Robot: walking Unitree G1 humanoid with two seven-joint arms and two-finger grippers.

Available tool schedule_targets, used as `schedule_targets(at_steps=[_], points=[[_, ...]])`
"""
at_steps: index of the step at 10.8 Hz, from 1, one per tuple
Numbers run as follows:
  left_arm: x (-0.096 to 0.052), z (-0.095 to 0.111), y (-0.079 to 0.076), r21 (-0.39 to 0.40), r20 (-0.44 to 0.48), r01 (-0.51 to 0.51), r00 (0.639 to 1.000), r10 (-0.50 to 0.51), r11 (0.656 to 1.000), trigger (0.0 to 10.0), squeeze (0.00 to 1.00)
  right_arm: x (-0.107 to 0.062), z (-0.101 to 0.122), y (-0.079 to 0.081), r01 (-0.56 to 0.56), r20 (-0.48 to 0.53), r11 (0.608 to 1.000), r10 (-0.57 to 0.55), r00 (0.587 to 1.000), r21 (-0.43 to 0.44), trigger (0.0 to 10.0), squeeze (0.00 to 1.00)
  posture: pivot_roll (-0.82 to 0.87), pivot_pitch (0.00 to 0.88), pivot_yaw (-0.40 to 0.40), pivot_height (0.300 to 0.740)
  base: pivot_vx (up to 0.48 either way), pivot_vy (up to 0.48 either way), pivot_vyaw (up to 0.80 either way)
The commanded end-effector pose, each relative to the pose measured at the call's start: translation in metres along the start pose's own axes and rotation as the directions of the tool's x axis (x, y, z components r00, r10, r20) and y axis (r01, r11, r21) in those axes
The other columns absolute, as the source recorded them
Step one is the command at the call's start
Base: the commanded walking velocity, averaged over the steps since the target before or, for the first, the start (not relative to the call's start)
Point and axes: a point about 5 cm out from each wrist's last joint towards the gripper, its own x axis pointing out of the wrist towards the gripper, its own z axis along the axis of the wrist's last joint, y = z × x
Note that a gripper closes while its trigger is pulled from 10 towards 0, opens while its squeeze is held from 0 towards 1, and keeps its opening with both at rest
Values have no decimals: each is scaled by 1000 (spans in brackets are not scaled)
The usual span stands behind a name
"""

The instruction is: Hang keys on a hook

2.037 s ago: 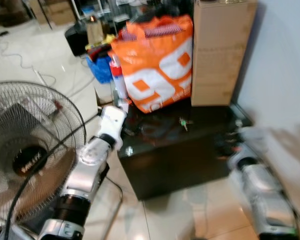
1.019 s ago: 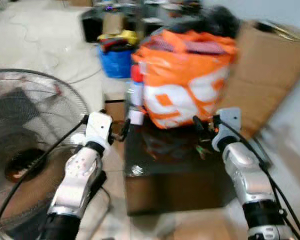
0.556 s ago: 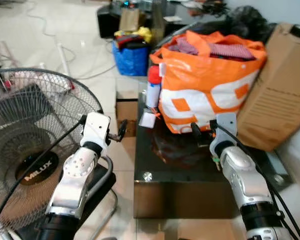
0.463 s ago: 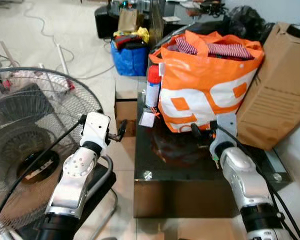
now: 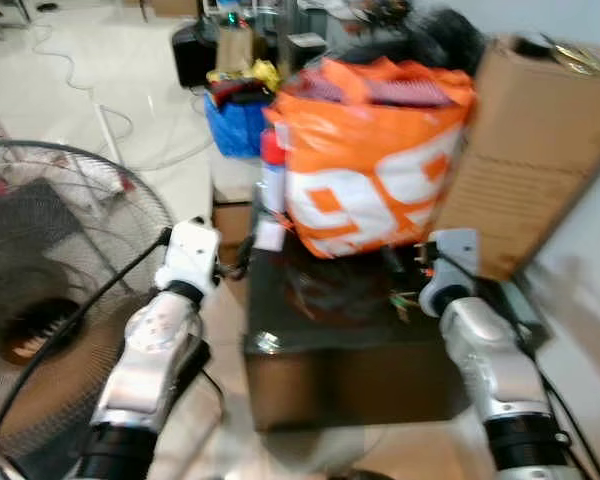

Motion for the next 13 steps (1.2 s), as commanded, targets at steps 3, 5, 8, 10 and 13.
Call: schedule_targets(at_steps=[3,5,8,10,13], points=[[-2,-1,5,13,1,-10,1000,10,1000,10000,0,0,4,5,-13,18,999,13,1000,-33,10000,0,-31,0,-31,740,0,-347,0],[-3,0,6,0,15,-19,1000,19,1000,10000,0,0,5,6,-17,18,999,17,1000,-30,10000,0,-26,0,-41,740,0,-347,0],[-2,3,7,-28,29,-28,999,29,999,10000,0,0,4,6,-10,18,1000,11,1000,-12,10000,0,-23,0,-44,740,0,0,0],[-1,3,8,-42,30,-26,999,27,999,10000,0,0,4,6,-4,18,1000,4,1000,-13,10000,0,-30,0,-38,740,0,0,0],[1,3,9,-43,22,-27,999,27,999,10000,0,0,5,6,5,20,1000,-5,1000,-12,10000,0,-33,0,-34,740,215,0,0]])
